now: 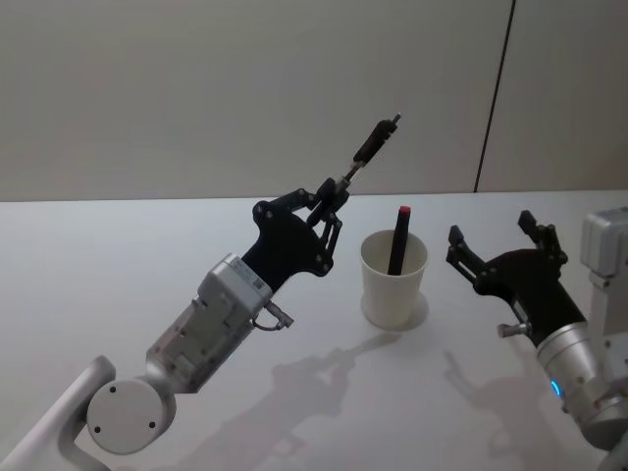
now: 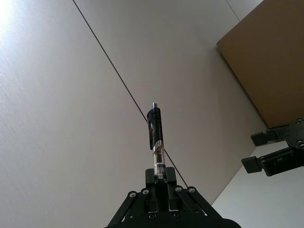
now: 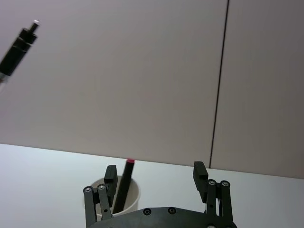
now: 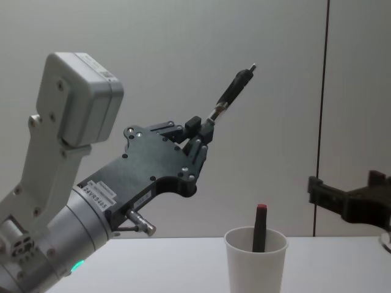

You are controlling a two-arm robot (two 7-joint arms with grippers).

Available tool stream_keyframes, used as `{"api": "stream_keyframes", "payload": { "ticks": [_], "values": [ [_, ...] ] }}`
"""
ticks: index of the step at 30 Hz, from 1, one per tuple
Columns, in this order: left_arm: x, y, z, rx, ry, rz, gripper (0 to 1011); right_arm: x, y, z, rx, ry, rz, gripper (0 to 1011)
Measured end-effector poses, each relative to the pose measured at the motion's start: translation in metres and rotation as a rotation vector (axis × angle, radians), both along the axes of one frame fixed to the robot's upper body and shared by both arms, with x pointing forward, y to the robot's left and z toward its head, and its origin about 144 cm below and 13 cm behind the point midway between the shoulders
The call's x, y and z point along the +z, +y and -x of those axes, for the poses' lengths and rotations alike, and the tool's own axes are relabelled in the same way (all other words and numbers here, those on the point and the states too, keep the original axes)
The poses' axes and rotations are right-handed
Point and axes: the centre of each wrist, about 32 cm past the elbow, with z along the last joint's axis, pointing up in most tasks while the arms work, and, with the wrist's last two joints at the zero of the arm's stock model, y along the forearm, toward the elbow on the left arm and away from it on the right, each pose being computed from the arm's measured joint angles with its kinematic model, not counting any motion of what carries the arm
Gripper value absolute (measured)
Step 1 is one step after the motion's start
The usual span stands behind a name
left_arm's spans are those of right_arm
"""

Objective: Place the pen into the pen holder.

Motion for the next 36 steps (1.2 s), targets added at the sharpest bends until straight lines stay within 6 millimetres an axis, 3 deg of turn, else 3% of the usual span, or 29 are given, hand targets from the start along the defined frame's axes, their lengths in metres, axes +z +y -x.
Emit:
{"api": "stream_keyframes", "payload": {
  "ticks": [19, 36],
  "values": [
    [-0.001, -0.001, -0.001, -0.004, -0.003, -0.001, 138, 0.012, -0.006, -0.005, 0.266, 0.012, -0.11, 1002],
    [-0.001, -0.001, -0.001, -0.005, -0.003, 0.0, 138, 0.038, -0.014, -0.02, 0.452, 0.008, -0.276, 1002]
  ]
}}
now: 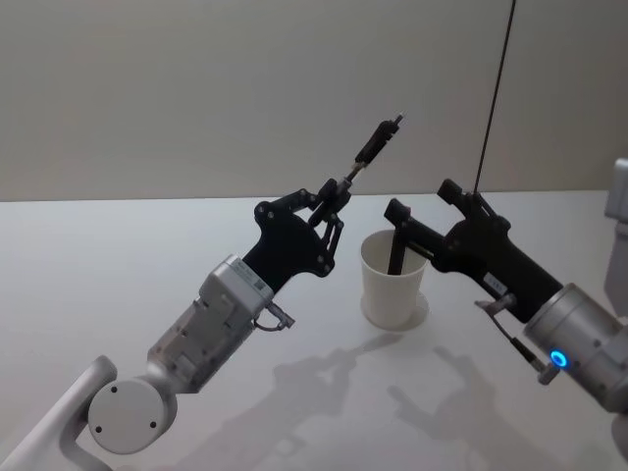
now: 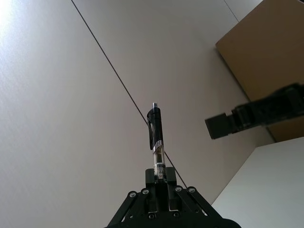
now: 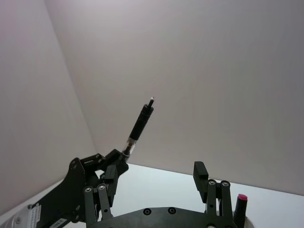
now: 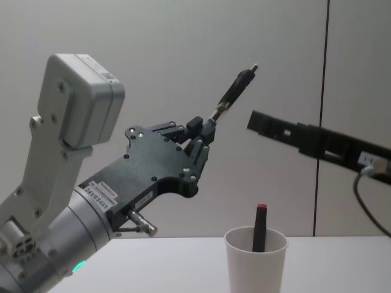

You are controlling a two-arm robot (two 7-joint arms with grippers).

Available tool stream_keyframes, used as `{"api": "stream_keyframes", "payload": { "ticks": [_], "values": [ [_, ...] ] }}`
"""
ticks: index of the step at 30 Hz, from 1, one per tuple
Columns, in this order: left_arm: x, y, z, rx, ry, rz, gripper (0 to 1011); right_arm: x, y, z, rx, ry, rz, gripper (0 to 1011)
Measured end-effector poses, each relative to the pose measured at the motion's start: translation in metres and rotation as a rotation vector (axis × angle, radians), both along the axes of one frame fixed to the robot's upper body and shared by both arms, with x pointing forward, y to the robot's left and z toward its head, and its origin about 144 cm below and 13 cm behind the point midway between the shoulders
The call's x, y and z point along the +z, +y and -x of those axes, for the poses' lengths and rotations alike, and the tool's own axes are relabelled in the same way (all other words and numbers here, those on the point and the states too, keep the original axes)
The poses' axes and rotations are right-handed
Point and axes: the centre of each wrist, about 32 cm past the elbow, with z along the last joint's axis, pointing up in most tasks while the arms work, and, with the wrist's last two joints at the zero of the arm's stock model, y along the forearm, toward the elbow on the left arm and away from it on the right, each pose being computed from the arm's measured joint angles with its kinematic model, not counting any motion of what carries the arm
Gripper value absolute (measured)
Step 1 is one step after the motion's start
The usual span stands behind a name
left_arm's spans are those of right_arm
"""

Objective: Place the pen into the pen holder.

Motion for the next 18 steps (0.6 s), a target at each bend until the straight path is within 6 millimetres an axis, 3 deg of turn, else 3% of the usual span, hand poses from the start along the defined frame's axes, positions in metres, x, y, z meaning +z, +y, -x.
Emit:
{"api": "stream_keyframes", "payload": {
  "ticks": [18],
  "values": [
    [0.0, 0.0, 0.0, 0.0, 0.0, 0.0, 138, 0.0106, -0.0048, -0.01, 0.047, 0.017, -0.062, 1002]
  ]
}}
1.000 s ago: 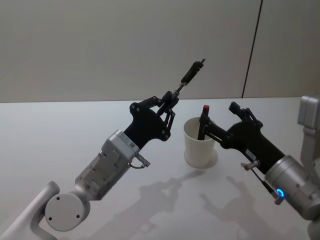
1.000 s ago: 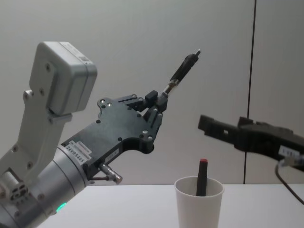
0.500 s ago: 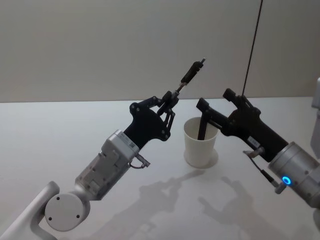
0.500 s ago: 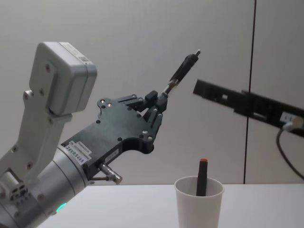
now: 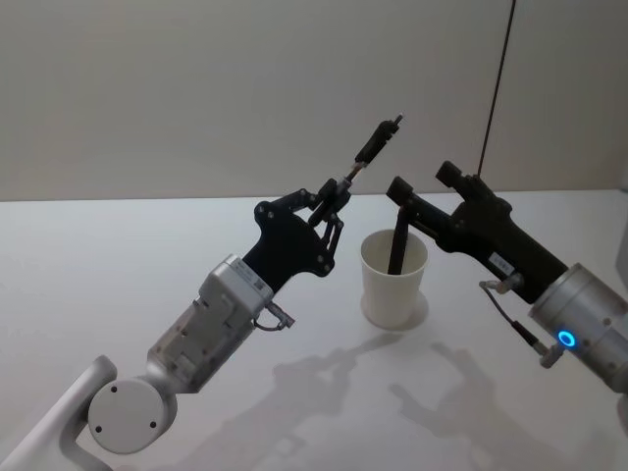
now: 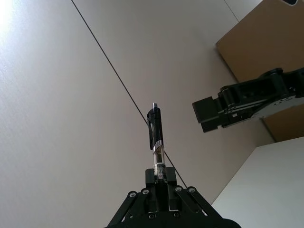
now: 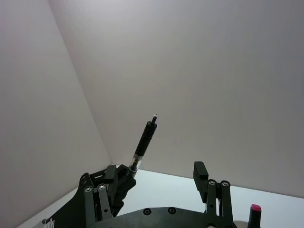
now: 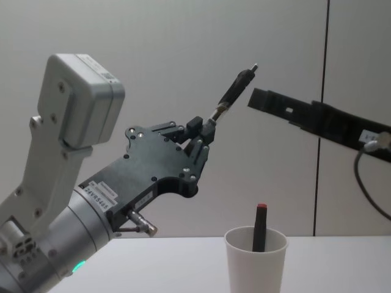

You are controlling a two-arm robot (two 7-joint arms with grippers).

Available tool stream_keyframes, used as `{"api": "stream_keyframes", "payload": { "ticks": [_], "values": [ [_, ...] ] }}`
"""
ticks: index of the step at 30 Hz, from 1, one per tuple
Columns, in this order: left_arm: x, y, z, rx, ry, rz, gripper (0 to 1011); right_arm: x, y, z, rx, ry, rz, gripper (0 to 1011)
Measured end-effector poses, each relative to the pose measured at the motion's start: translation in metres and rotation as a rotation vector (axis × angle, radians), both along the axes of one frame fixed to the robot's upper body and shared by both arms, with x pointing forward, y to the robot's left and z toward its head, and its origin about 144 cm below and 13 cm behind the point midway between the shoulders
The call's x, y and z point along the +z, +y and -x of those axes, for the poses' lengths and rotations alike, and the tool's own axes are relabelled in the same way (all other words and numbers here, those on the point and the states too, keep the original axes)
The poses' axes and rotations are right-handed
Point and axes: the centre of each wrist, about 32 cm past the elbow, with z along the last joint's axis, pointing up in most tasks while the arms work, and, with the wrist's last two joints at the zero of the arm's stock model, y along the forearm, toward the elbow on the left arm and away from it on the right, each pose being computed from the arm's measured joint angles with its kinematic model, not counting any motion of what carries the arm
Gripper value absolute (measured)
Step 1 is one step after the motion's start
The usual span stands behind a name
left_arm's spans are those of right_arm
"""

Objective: Place the pen into the pen holder.

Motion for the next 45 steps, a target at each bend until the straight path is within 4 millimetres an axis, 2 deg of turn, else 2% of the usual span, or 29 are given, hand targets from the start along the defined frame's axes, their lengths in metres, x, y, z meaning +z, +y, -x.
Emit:
{"api": "stream_keyframes", "payload": {
  "ticks": [18, 45],
  "values": [
    [0.0, 0.0, 0.0, 0.0, 0.0, 0.0, 138, -0.001, 0.015, -0.013, 0.069, 0.065, -0.037, 1001],
    [0.0, 0.0, 0.0, 0.0, 0.0, 0.0, 138, 0.009, 0.027, -0.019, 0.062, 0.071, -0.093, 1002]
  ]
}}
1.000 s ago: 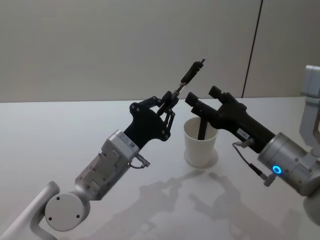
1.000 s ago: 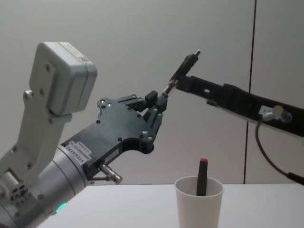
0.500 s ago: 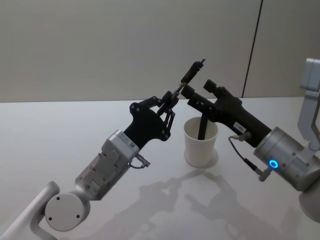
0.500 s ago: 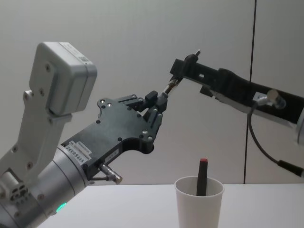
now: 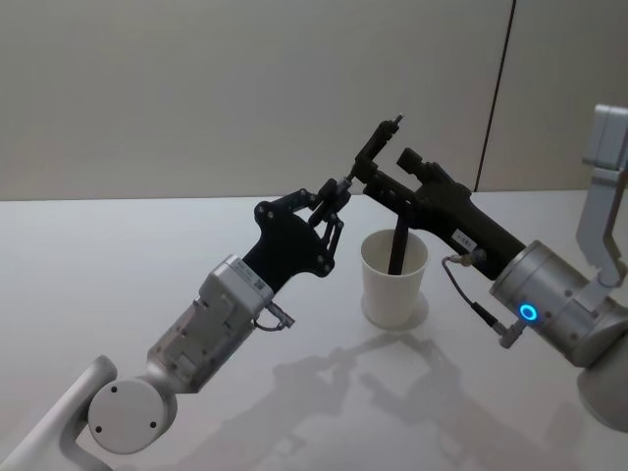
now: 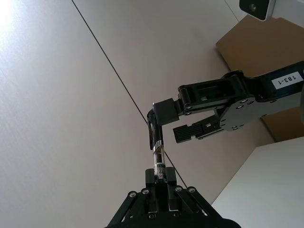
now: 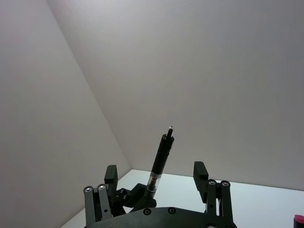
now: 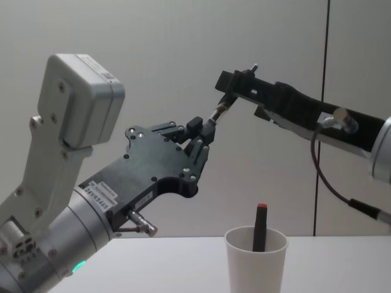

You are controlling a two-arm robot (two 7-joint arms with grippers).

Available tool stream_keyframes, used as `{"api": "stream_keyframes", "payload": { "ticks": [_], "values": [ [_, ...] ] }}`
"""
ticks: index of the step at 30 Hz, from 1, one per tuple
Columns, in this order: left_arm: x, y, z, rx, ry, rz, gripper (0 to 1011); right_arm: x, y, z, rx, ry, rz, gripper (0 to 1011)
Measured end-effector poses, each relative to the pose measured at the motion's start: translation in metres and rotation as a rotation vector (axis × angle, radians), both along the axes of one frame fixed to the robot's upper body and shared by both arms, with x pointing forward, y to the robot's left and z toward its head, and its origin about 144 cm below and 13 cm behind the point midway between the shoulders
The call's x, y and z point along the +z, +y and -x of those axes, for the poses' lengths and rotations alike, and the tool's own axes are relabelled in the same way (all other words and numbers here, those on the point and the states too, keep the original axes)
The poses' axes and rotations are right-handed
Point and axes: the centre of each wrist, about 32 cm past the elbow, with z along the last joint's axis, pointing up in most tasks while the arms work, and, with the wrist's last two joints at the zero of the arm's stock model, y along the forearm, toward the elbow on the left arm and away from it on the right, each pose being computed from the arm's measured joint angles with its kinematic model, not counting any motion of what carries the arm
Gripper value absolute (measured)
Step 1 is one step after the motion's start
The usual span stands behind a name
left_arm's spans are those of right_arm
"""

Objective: Place the pen into the pen holder.

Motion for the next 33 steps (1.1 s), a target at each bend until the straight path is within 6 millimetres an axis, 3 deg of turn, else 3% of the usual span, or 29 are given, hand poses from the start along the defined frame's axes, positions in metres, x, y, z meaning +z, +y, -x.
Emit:
{"api": "stream_keyframes", "payload": {
  "ticks": [12, 22, 28, 33],
  "values": [
    [0.0, 0.0, 0.0, 0.0, 0.0, 0.0, 137, 0.001, 0.005, -0.003, -0.017, 0.012, 0.003, 980],
    [0.0, 0.0, 0.0, 0.0, 0.0, 0.0, 138, 0.002, 0.008, -0.008, -0.023, 0.018, -0.004, 733],
    [0.0, 0.0, 0.0, 0.0, 0.0, 0.0, 138, 0.003, 0.011, -0.011, -0.025, 0.018, -0.017, 485],
    [0.0, 0.0, 0.0, 0.0, 0.0, 0.0, 138, 0.004, 0.013, -0.012, -0.028, 0.015, -0.027, 336]
  ]
}}
